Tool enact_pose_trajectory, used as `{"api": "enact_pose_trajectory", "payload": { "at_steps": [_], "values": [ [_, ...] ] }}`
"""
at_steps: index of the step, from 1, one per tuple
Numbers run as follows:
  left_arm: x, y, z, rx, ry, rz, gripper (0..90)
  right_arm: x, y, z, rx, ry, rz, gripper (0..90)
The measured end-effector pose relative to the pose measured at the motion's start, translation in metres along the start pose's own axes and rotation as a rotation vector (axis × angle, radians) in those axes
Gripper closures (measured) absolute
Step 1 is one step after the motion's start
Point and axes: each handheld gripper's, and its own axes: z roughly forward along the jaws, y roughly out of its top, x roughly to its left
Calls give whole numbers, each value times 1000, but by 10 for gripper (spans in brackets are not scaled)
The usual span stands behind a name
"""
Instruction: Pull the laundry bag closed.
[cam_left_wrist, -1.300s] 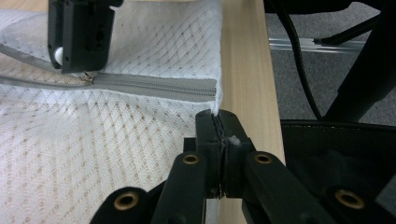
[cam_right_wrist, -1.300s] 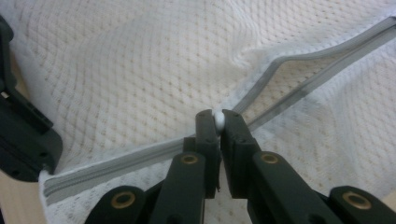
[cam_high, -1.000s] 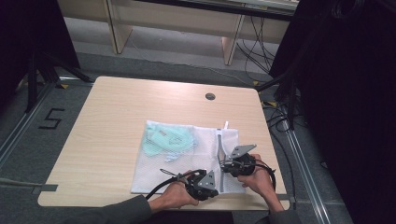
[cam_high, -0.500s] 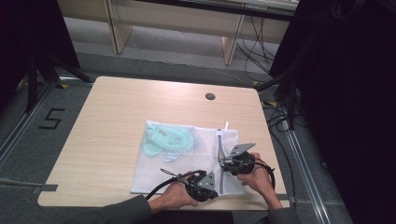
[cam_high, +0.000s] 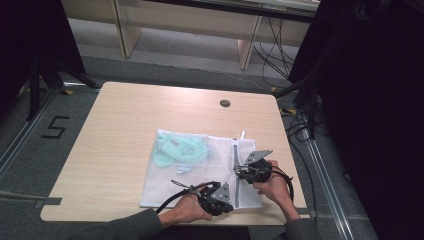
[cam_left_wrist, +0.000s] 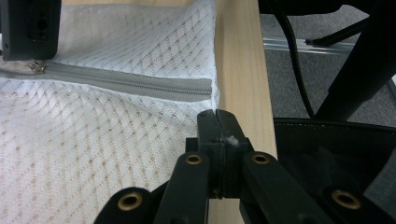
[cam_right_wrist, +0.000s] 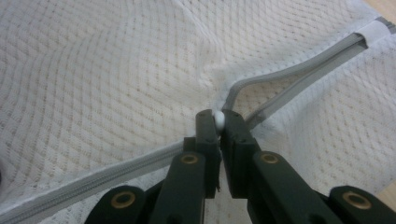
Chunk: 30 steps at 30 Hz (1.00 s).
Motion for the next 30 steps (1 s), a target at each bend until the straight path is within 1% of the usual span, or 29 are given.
{"api": "enact_pose_trajectory", "payload": {
  "at_steps": [1, 2, 3, 4, 5, 6, 7, 8, 9, 10, 11, 12, 13, 14, 15, 16, 17, 18, 19, 20, 21, 23, 24, 26, 27, 28, 29, 30],
  "values": [
    [1, 0, -1, -2, 3, 13, 897, -1, 1, 1, -8, -1, -4, 865],
    [0, 0, -1, -4, 3, -3, 897, 0, 1, 0, 5, -12, 8, 865],
    [0, 1, -2, 1, -2, 3, 897, 0, 2, 1, 3, -22, 15, 865],
    [1, 1, -2, 0, 2, 5, 898, -3, 2, 1, -10, -14, -6, 865],
    [0, 0, -2, 1, 2, 1, 898, -2, 2, 1, -4, -9, 5, 865],
    [0, 0, -1, 7, 0, 2, 898, -3, 3, 2, -5, -13, 3, 865],
    [1, -1, -1, 10, 1, 13, 898, -4, 4, 0, 7, -11, -18, 865],
    [1, -1, -1, 9, 1, 13, 898, -4, 3, 2, -8, -18, -10, 865],
    [0, -1, 0, 14, -6, 0, 898, -4, 4, 1, 15, -13, -9, 865],
    [0, -1, 0, 13, -7, 4, 898, -4, 4, 3, -14, -17, -4, 865],
    [1, -1, 0, 2, -2, 21, 898, -4, 5, 3, 0, -16, 2, 865],
    [1, -1, 0, 2, -4, 18, 898, -4, 5, 3, 4, -24, 6, 865],
    [1, -1, 0, 3, -7, 9, 898, -4, 6, 3, 9, -14, 13, 865],
    [1, -1, 0, 2, -5, 15, 898, -5, 5, 4, -2, -17, -1, 865],
    [1, -1, 0, 3, -3, 16, 898, -6, 7, 4, -5, -24, -2, 865],
    [1, -1, 0, 3, -1, 9, 898, -6, 8, 3, 13, -21, 3, 865],
    [1, -1, 0, 3, 1, 12, 898, -6, 8, 6, -12, -12, -5, 865],
    [1, -1, -1, 3, 9, 24, 898, -6, 9, 5, -6, -25, -10, 865],
    [1, -1, -1, 10, 6, 20, 897, -6, 10, 5, 1, -24, -2, 865],
    [1, -1, -1, 6, 8, 5, 898, -6, 9, 6, 3, -17, 6, 865],
    [1, -2, -1, 9, 0, 0, 897, -6, 10, 6, 4, -18, 4, 865],
    [2, -2, 0, 5, 1, 2, 897, -8, 10, 5, 9, -14, -12, 865],
    [2, -2, -1, 6, 2, 1, 898, -9, 9, 7, -22, -17, -12, 865],
    [1, -2, -1, 11, 6, 0, 898, -9, 9, 7, -8, -18, 1, 864],
    [1, -2, -1, 11, 4, -2, 898, -8, 9, 8, -7, -14, 16, 865],
    [1, -2, 0, 10, 12, 3, 898, -9, 9, 8, -12, -17, 16, 865],
    [1, -3, 0, 10, 12, 3, 898, -10, 10, 7, -7, -20, 27, 865],
    [1, -3, -1, 14, 6, -1, 898, -11, 9, 8, -18, -15, 15, 865]
  ]
}}
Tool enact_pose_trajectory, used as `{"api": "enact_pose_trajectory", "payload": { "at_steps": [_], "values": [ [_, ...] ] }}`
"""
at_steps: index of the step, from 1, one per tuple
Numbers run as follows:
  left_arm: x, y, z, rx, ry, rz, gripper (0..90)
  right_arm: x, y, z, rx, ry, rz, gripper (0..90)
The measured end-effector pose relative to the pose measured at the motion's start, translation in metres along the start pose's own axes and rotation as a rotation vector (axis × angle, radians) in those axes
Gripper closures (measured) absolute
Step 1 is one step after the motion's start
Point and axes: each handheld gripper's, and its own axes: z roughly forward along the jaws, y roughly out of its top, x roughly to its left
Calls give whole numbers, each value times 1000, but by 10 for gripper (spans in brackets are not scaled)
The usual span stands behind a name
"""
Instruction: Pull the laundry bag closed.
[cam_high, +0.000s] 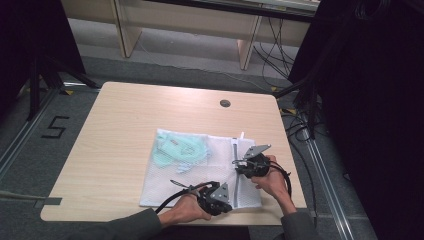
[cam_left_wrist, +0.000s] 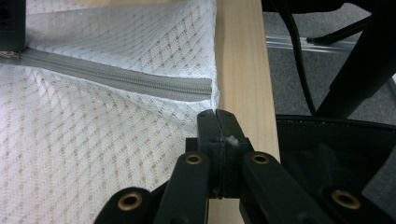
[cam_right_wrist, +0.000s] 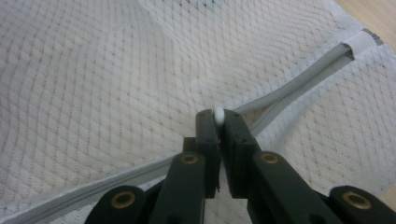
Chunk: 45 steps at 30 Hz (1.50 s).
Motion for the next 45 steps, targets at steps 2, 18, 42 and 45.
{"api": "enact_pose_trajectory", "payload": {
  "at_steps": [2, 18, 42, 45],
  "values": [
    [0, 0, 0, -4, -3, -4, 898, -3, 0, 0, -3, -1, 1, 865],
    [-2, 0, -2, 6, 30, -25, 898, -13, 7, 0, 4, -8, 21, 865],
    [-29, -2, -3, 19, 78, -388, 897, -28, 15, 11, 4, -36, 66, 865],
    [-31, -2, -2, 8, 61, -412, 897, -31, 17, 13, 4, -36, 67, 865]
  ]
}}
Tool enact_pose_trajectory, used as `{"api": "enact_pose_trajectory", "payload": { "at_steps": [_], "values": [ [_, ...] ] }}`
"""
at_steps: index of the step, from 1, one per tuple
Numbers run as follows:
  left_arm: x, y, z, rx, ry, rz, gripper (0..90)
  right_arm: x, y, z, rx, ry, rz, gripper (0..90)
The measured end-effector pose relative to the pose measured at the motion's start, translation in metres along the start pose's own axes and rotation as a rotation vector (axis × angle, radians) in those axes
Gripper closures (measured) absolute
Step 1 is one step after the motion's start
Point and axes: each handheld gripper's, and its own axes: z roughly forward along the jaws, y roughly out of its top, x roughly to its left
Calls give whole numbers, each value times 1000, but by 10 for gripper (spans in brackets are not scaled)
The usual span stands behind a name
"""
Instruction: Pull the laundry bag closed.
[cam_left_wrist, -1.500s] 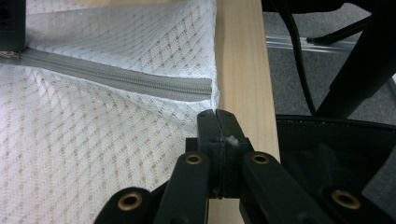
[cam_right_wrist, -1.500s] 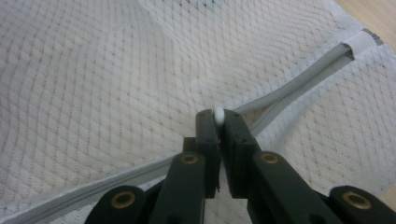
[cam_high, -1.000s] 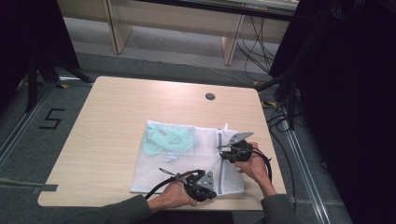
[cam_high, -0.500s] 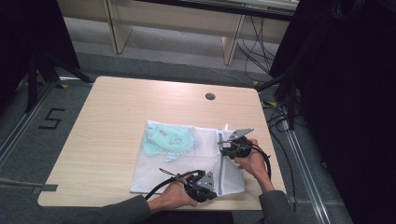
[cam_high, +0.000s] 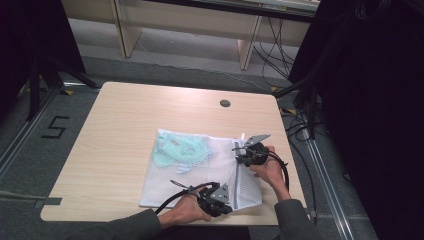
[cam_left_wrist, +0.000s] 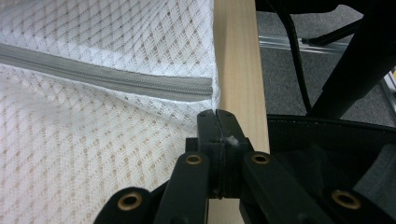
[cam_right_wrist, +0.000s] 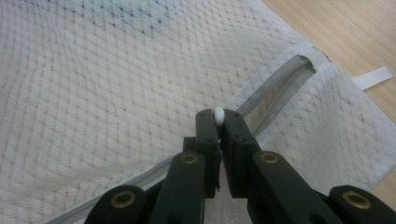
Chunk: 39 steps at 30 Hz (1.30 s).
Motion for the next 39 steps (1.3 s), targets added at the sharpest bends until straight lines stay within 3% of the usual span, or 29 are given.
{"api": "enact_pose_trajectory", "payload": {
  "at_steps": [2, 3, 5, 6, 7, 12, 13, 15, 16, 17, 18, 24, 26, 27, 29, 32, 39],
  "values": [
    [-4, -1, 0, 7, -19, -46, 897, -2, 1, 0, 14, -3, -10, 865],
    [-5, -1, 0, 9, -15, -69, 897, -3, 1, 3, -7, -6, 4, 865],
    [-8, -2, -1, 11, -13, -95, 897, -3, 3, 4, 7, -5, 12, 865],
    [22, 12, 3, 6, -78, 375, 897, -2, 4, 5, 5, -22, 11, 865],
    [23, 13, 3, 0, -86, 398, 897, -5, 4, 6, -10, -12, -16, 865],
    [25, 14, 0, -10, -91, 396, 897, -5, 5, 8, 7, -4, 15, 865],
    [25, 14, 0, -5, -97, 391, 897, -7, 6, 9, -7, -12, -4, 865],
    [25, 14, 0, -10, -103, 378, 897, -7, 7, 8, 5, -13, 12, 865],
    [25, 13, 0, -8, -104, 381, 897, -9, 8, 9, -4, -21, -11, 865],
    [24, 12, 1, -12, -101, 368, 898, -7, 10, 8, 10, -15, 22, 865],
    [23, 12, 1, -10, -101, 368, 897, -9, 10, 10, -11, -33, 9, 865],
    [23, 11, 1, -2, -110, 367, 897, -14, 12, 11, -5, -27, 8, 865],
    [23, 11, 1, 0, -111, 368, 897, -13, 14, 11, 6, -40, 34, 865],
    [23, 11, 1, -1, -114, 369, 897, -16, 13, 12, -16, -33, -9, 865],
    [23, 10, 1, -7, -112, 364, 897, -15, 15, 13, -17, -54, 21, 865],
    [23, 11, 1, -7, -115, 360, 897, -18, 16, 12, -8, -36, 1, 865],
    [23, 11, 1, -7, -111, 361, 897, -23, 21, 16, -18, -55, -9, 865]
  ]
}}
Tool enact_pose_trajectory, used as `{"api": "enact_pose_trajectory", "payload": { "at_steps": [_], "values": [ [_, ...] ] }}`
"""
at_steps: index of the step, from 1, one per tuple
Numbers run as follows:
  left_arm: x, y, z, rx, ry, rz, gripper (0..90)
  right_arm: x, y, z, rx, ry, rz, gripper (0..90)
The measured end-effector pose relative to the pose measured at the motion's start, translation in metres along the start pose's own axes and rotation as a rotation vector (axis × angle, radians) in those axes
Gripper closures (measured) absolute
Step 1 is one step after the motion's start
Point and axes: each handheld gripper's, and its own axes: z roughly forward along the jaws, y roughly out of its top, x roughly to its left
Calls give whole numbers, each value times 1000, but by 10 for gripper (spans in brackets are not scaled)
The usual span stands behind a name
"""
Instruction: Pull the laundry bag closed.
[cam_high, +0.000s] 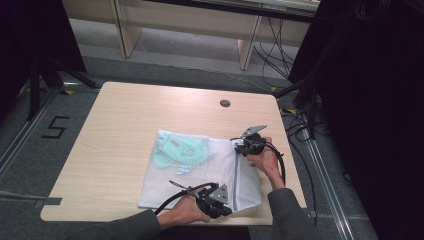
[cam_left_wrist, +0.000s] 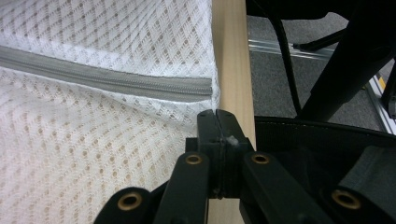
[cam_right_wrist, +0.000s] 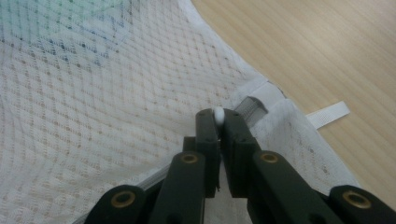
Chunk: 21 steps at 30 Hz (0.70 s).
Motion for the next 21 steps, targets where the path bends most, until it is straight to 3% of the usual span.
{"api": "enact_pose_trajectory", "payload": {
  "at_steps": [3, 4, 5, 6, 7, 8, 10, 12, 15, 17, 20, 21],
  "values": [
    [0, 1, -1, 8, -3, 10, 897, -1, 2, -1, 22, -1, 6, 865],
    [-1, 1, 0, -2, -1, 4, 897, -2, 2, 1, -10, -4, -3, 865],
    [-1, 1, -1, 4, -1, 6, 897, -2, 3, 1, -5, -18, 9, 865],
    [-1, 1, 0, 2, -2, 7, 897, -5, 4, -1, 2, -3, -22, 865],
    [-1, 0, 0, 7, -5, 9, 897, -3, 4, 1, -14, -3, 9, 865],
    [-1, 0, 1, 9, -7, 6, 897, -5, 4, 2, -11, -13, -20, 865],
    [0, 0, 1, 5, -4, 11, 898, -3, 5, 3, -2, -30, 20, 865],
    [0, 0, 1, 4, -6, 4, 897, -5, 6, 3, -2, -8, 17, 865],
    [0, 0, 0, 2, -5, -6, 897, -9, 6, 4, -13, -12, -13, 865],
    [0, 0, 0, -8, 1, -14, 897, -8, 7, 4, -6, -12, 20, 865],
    [0, 1, -1, -4, -2, -11, 897, -11, 7, 4, -10, -7, -12, 865],
    [0, 1, -1, 0, -5, -6, 897, -11, 8, 3, 4, -3, 10, 865]
  ]
}}
